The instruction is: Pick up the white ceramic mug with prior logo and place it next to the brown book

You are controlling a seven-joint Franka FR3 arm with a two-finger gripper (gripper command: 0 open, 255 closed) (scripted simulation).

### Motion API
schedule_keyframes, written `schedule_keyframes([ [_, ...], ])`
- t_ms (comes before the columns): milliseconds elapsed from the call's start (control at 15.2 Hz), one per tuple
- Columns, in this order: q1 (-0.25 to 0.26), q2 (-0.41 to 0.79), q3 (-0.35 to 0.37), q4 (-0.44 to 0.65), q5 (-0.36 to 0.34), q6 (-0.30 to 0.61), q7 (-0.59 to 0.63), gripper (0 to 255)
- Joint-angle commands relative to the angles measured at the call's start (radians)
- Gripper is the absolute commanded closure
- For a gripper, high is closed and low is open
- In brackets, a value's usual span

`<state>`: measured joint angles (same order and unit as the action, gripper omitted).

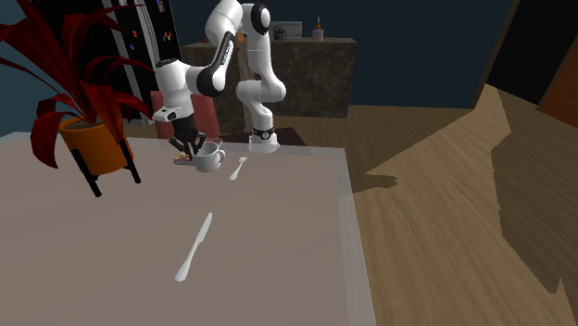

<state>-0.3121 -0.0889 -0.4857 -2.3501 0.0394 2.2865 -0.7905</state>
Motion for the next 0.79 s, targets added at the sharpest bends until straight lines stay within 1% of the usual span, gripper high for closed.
schedule_keyframes([
  [0, -0.002, 0.005, -0.002, -0.008, -0.002, -0.003, -0.002, 255],
  [66, -0.001, 0.01, -0.002, -0.002, 0.001, -0.004, -0.002, 0],
  [396, -0.002, 0.005, -0.002, -0.008, -0.002, -0.003, -0.002, 0],
  [660, -0.009, -0.071, 0.005, 0.055, -0.046, -0.134, 0.032, 0],
  [726, -0.009, -0.071, 0.005, 0.055, -0.046, -0.134, 0.032, 0],
])
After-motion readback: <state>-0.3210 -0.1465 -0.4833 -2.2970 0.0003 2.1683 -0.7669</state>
